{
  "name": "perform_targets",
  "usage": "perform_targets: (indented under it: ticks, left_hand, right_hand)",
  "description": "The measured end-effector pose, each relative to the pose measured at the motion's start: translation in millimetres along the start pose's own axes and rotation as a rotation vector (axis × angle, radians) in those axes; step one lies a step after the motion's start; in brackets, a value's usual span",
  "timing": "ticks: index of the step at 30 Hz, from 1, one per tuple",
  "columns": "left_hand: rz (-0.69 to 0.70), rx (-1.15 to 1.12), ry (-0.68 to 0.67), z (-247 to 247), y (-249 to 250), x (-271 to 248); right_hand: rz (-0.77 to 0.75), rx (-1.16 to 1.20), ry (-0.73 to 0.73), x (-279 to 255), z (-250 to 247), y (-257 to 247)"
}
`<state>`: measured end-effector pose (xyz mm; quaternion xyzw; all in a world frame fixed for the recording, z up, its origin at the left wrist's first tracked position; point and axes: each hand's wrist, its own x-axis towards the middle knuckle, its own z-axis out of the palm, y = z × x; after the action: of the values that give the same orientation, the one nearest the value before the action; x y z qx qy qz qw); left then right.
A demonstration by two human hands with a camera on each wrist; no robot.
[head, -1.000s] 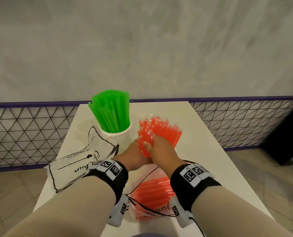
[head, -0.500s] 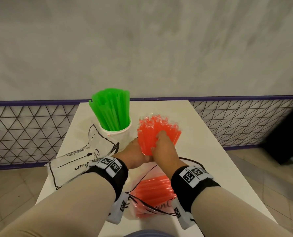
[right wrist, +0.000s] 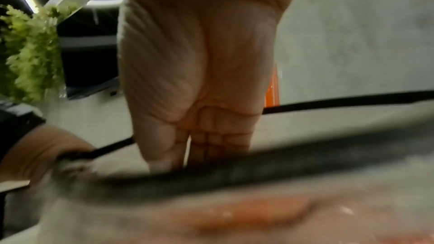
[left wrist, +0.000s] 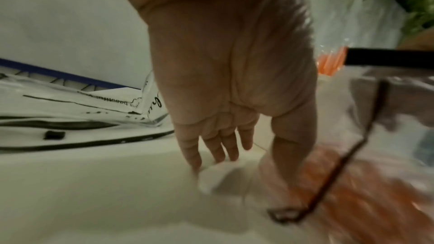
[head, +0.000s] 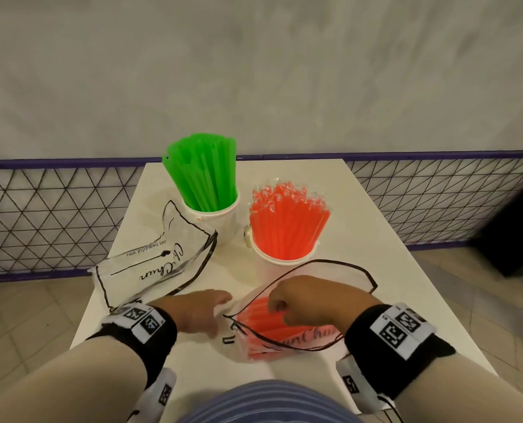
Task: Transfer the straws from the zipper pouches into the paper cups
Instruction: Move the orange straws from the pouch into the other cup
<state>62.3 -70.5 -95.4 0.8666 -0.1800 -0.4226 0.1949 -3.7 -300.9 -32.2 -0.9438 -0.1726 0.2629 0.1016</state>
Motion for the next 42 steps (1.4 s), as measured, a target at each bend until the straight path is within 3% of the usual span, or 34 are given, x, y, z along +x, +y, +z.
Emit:
perform_targets:
  ticks: [4,6,11,15,19,25,33,36,39,42]
  left_hand:
    - [0.097,-0.018,-0.018,29,-2,8]
    - [0.064,-0.072,-0.004,41,-7,18]
    - [0.102,-0.244,0.077,55,2,21]
    - [0.17,-0.022,0.276,63,7,30]
    - [0.189,0.241,0.319,67,11,42]
    - [0.209,0.136,0.332,64,14,35]
    - [0.169,-0.001,0.271,59,3,27]
    - [0.091,0.009,0.151,44,-1,17]
    - [0.044,0.06,0.037,20,-7,10]
    - [0.047,0.087,0.176,-3,-4,8]
  right_hand:
    - [-0.044,-0.029,0.175,21,35,4]
    - [-0.082,-0.042,0.227,32,50,6]
    - [-0.127,-0.146,0.269,50,75,5]
    - [-0.155,-0.198,0.25,52,81,6]
    - [-0.195,-0.214,0.29,46,78,2]
    - [-0.198,-0.227,0.329,40,75,-2]
    - [-0.12,0.027,0.254,13,31,-15]
    - [-0.093,0.18,0.265,0,3,-10]
    - [-0.056,0.493,0.289,-17,-26,-3]
    - [-0.07,0.745,0.441,-36,-58,0]
